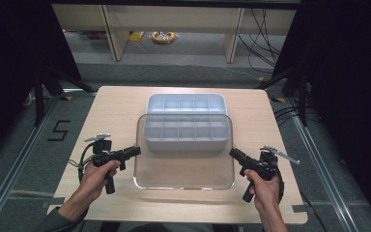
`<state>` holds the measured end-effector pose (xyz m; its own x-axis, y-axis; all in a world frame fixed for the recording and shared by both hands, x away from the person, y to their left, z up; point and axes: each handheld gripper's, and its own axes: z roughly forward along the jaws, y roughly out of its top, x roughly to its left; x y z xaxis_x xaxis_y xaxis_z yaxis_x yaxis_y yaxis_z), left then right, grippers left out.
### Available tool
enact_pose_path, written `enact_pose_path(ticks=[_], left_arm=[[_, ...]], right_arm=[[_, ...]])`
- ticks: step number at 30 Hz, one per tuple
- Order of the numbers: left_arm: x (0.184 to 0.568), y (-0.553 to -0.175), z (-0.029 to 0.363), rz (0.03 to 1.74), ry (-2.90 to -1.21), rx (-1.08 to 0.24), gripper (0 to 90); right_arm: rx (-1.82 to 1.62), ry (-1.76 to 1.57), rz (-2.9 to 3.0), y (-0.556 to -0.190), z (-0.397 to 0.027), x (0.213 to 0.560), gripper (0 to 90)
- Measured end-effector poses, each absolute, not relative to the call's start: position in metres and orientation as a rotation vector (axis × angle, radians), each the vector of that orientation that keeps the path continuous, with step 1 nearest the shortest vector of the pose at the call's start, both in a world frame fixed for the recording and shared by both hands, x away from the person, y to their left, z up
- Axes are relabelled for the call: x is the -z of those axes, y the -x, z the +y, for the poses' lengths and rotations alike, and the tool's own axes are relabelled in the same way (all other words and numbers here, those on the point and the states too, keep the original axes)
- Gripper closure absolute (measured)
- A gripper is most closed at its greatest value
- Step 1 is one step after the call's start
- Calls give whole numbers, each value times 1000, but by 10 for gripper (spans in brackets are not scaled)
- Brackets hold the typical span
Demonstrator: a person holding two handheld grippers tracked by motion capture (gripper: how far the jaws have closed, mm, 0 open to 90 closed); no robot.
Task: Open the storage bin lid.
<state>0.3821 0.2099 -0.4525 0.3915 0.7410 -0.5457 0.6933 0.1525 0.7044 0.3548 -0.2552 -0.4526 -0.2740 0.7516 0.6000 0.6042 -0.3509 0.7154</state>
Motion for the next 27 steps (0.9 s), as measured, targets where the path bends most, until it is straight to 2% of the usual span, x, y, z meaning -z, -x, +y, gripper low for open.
enact_pose_path(ticks=[9,27], left_arm=[[456,-370,211,1321,-1530,-66,671],[481,-344,209,1339,-1589,-12,667]], right_arm=[[-1710,-1853,1696,-342,-252,459,738],[-1693,-1857,1724,-316,-256,475,743]])
